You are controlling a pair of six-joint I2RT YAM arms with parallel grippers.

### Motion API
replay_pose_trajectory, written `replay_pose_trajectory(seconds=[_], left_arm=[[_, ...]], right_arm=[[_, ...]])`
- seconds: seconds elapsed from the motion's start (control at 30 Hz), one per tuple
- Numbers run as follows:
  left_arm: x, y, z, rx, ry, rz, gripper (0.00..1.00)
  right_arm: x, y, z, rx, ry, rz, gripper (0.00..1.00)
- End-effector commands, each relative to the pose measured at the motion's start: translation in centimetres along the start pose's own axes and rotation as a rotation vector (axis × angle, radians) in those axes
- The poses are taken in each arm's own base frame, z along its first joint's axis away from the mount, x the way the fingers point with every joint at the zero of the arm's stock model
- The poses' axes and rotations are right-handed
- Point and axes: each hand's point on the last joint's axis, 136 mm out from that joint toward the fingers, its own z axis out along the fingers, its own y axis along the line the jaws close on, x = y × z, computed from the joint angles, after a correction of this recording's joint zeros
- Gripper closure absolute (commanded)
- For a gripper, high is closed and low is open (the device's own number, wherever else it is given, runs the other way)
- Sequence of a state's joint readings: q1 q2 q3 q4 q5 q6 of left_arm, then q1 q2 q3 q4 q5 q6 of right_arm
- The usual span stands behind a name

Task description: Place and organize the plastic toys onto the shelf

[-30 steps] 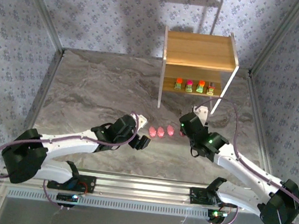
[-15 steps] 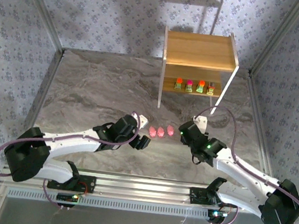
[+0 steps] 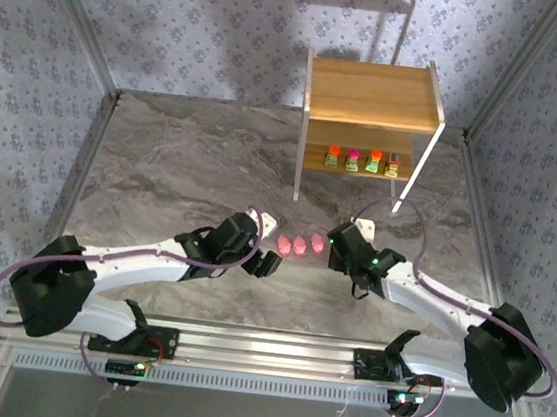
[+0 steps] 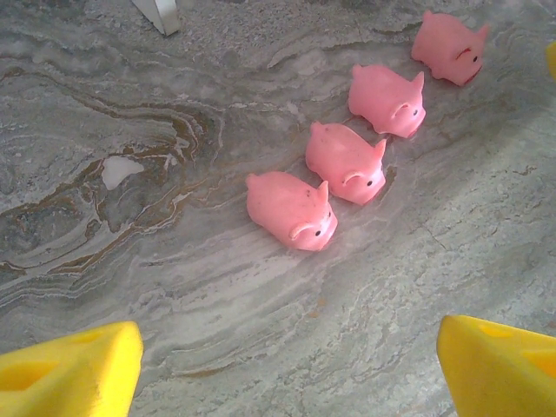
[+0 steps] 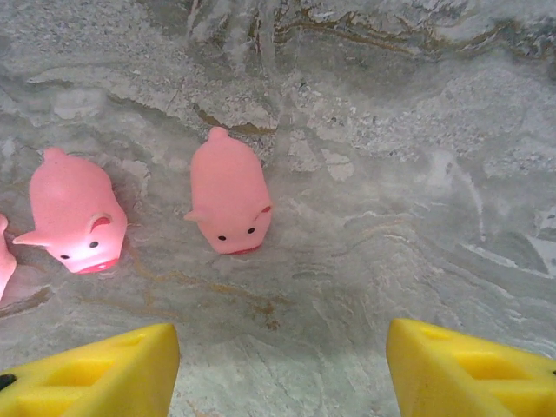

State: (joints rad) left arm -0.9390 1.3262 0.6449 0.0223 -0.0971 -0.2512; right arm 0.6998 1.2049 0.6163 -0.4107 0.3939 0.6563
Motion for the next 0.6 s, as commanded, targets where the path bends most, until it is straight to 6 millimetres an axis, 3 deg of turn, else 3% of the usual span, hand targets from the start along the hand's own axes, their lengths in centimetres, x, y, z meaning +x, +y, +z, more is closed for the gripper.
replay_pose_trajectory(seconds=[0.0,0.57], left_arm=[[-1.0,-0.4,-0.1,-0.002,-0.014,0.015,0.12],[-0.8,-0.2,0.1,-0.013,-0.004,0.019,0.12]], right_arm=[[-0.9,0.9,0.2,-0.037,0.001,0.008,0.33],[-2.4,2.0,2.1,-0.056,0.032,-0.019,0.34]])
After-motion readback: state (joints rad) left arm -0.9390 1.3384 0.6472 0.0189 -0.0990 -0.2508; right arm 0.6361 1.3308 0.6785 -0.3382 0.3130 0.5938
